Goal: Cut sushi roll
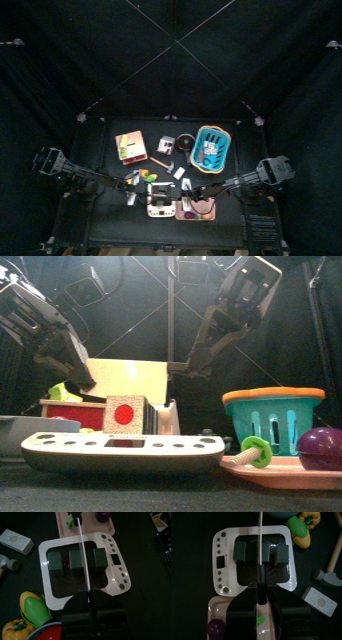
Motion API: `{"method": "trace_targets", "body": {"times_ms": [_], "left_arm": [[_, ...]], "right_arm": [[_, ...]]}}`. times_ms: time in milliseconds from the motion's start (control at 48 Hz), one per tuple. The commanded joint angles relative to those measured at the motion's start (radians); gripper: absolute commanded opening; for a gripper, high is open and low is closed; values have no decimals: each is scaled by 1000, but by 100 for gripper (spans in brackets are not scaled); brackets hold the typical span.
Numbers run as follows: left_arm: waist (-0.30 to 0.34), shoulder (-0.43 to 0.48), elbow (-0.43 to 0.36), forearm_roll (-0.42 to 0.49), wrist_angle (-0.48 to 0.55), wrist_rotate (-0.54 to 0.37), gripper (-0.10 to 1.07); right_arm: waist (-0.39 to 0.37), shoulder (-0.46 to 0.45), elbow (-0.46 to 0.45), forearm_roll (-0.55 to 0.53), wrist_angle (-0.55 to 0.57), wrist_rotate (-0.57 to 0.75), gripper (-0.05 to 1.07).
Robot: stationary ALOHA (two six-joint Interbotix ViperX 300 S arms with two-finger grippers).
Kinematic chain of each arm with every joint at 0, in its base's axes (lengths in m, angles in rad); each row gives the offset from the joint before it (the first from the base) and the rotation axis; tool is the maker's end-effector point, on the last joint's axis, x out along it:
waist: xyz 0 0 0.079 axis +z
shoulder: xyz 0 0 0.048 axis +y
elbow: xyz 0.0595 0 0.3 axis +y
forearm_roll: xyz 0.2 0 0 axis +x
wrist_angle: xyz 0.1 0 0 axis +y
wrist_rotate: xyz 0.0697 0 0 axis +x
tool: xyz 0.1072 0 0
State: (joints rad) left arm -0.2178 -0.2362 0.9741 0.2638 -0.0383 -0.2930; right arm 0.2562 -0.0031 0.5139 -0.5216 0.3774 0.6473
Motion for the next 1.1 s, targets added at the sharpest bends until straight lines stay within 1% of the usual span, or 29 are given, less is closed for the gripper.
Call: {"method": "trace_targets", "body": {"times_ms": [0, 438, 667, 896, 1083], "left_arm": [[-9, 0, -6, -2, 0, 3, 25], [-3, 18, -8, 2, 2, 5, 25], [-3, 29, -3, -2, 5, 5, 25], [-2, 89, -2, -2, 6, 3, 25], [0, 130, -8, -2, 5, 3, 25]], "right_arm": [[5, -17, -20, 0, -2, -2, 48], [-3, -15, -17, -3, 0, -2, 48], [-3, 11, -17, 0, -2, -2, 48], [-2, 49, -31, 5, 0, 0, 48], [-3, 81, -41, 43, 3, -3, 48]]}}
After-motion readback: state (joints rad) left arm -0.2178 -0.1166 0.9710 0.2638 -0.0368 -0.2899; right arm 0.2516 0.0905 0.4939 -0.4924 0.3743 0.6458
